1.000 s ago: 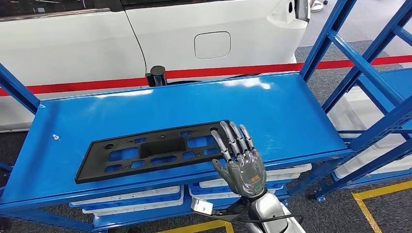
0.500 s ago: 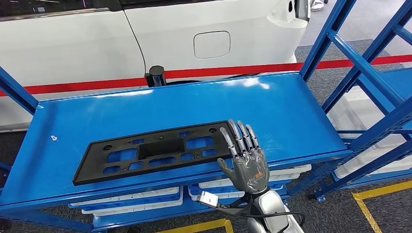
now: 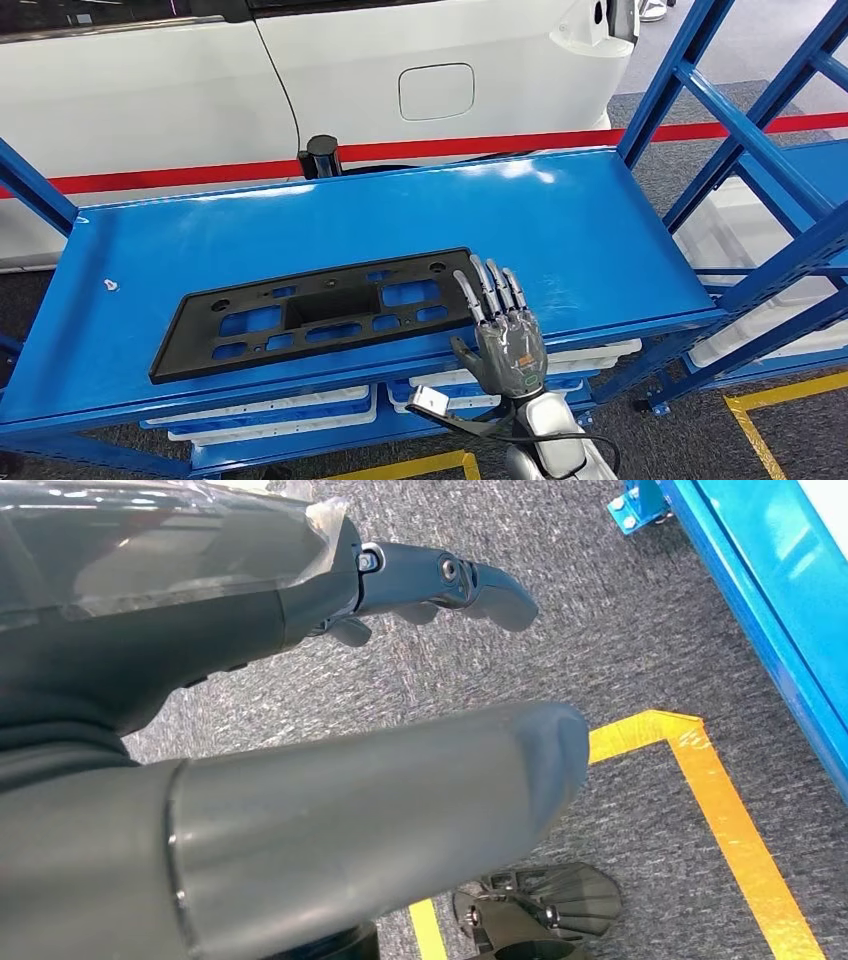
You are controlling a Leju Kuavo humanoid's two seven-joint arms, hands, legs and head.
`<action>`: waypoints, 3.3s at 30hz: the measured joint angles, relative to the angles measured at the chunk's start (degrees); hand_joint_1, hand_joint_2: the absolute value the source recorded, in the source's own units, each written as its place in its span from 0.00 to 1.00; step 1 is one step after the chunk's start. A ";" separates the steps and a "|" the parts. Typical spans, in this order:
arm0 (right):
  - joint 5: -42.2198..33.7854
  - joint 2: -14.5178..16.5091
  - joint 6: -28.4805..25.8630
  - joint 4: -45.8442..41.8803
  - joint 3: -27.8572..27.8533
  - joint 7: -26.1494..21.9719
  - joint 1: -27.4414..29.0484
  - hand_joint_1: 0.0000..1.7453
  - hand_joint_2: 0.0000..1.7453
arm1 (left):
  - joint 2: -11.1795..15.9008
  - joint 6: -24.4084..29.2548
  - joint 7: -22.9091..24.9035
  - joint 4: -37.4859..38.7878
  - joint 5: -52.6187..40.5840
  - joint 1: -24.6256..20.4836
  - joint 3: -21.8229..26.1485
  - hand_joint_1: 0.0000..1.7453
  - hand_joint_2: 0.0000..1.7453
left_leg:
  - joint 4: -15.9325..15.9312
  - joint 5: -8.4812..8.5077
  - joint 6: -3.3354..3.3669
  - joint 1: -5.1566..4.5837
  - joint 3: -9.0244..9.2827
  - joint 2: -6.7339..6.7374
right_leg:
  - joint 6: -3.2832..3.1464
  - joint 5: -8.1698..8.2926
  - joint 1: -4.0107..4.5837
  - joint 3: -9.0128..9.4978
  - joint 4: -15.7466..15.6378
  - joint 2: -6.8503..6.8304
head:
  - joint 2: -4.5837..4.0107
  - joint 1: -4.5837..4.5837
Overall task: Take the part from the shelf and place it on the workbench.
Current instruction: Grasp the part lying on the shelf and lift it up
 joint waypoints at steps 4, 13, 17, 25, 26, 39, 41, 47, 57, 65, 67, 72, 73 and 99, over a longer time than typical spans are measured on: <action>-0.16 0.48 0.00 3.39 0.04 0.22 -1.95 0.00 1.00 | -0.01 0.00 0.21 0.00 -0.07 -0.05 -0.04 0.00 0.00 | 0.00 -0.01 -0.01 0.00 0.07 0.04 | 0.00 0.00 0.00 0.04 0.00 0.02 | 0.00 -0.01; 0.72 2.06 0.08 7.74 0.21 1.19 -5.14 0.00 1.00 | -0.02 -0.10 0.45 0.00 -0.43 -0.13 -0.35 0.00 0.00 | 0.00 -0.01 -0.01 0.01 0.21 0.03 | 0.00 -0.01 0.00 0.18 0.00 0.02 | 0.00 0.00; 1.03 2.26 0.05 9.08 0.23 1.30 -6.31 0.00 1.00 | -0.02 -0.31 0.43 0.00 -0.38 -0.13 -0.60 0.00 0.00 | 0.00 -0.01 -0.01 0.01 0.22 0.04 | 0.00 -0.01 0.00 0.19 0.00 0.02 | 0.00 0.00; 2.39 2.39 0.02 10.96 0.01 0.31 -8.23 0.00 1.00 | -0.04 -0.37 -0.07 0.00 -0.08 -0.10 -1.21 0.00 0.00 | 0.00 -0.01 -0.01 0.01 0.24 0.02 | 0.00 0.00 0.00 0.22 0.00 0.01 | 0.00 0.00; 2.57 2.40 0.02 11.10 -0.01 0.31 -8.38 0.00 1.00 | -0.05 -0.39 -0.09 0.00 -0.08 -0.09 -1.31 0.00 0.00 | 0.00 -0.01 -0.01 0.01 0.24 0.02 | 0.00 0.00 0.00 0.22 0.00 0.01 | 0.00 0.00; 2.49 2.48 0.02 14.32 -2.55 1.33 -11.18 0.04 1.00 | -0.11 -0.60 -0.09 0.00 -0.08 -0.10 -1.85 0.00 0.00 | 0.00 -0.01 -0.01 0.00 0.24 0.02 | 0.00 0.00 0.00 0.22 0.00 0.01 | 0.00 0.00; 2.48 2.48 0.02 14.70 -2.87 1.24 -11.46 0.04 1.00 | -0.11 -0.60 -0.09 0.00 -0.08 -0.10 -2.05 0.00 0.00 | 0.01 -0.01 -0.01 0.00 0.24 0.02 | 0.00 0.00 0.00 0.22 0.00 0.01 | 0.00 0.00; 2.48 2.48 0.02 15.54 -3.43 1.22 -11.86 0.90 1.00 | -0.11 -0.60 -0.09 0.00 -0.08 -0.10 -2.54 0.00 0.00 | 0.01 -0.01 -0.01 0.00 0.23 0.01 | 0.00 0.00 0.00 0.22 0.00 0.01 | 0.00 -0.01; 2.71 2.49 0.02 16.45 -4.44 1.05 -11.74 0.98 1.00 | -0.07 -1.14 -0.51 0.00 -0.16 -0.19 -3.07 0.00 0.00 | 0.01 -0.01 -0.01 0.00 0.23 0.02 | 0.00 0.00 0.00 0.20 0.00 0.01 | 0.00 -0.01; 3.15 2.76 0.02 16.42 -5.88 0.57 -11.57 0.98 1.00 | 0.05 -2.63 -1.17 -0.15 0.56 -0.55 -3.19 0.00 0.50 | 0.01 -0.01 -0.01 0.00 0.23 0.01 | 0.00 0.00 0.00 0.21 0.00 0.01 | 0.00 -0.01; 3.43 2.92 0.02 16.41 -6.17 0.53 -11.51 0.98 1.00 | 0.08 -2.71 -1.18 -0.16 0.60 -0.55 -3.26 0.00 1.00 | 0.01 -0.01 -0.01 0.00 0.23 0.01 | 0.00 0.00 0.00 0.21 0.00 0.01 | 0.00 0.00; 3.87 3.15 0.02 16.40 -6.65 0.59 -11.44 0.98 1.00 | 0.09 -2.98 -1.18 -0.38 0.60 -0.56 -3.45 0.00 1.00 | 0.01 -0.01 -0.01 0.00 0.23 0.01 | 0.00 0.00 0.00 0.22 0.00 0.01 | 0.00 0.00; 3.87 3.18 0.02 16.40 -6.69 0.61 -11.43 0.98 1.00 | 0.09 -3.01 -1.18 -0.43 0.60 -0.56 -3.50 0.00 1.00 | 0.01 -0.01 -0.01 0.00 0.23 0.01 | 0.00 0.00 0.00 0.22 0.00 0.01 | 0.00 0.00; 6.24 2.85 0.00 10.67 -7.08 3.45 -8.33 1.00 1.00 | 0.08 -0.98 0.72 -1.05 -0.21 -0.62 -5.03 0.00 1.00 | 0.01 -0.01 -0.01 0.00 0.21 0.02 | 0.00 0.00 0.00 0.19 0.00 0.01 | 0.00 -0.01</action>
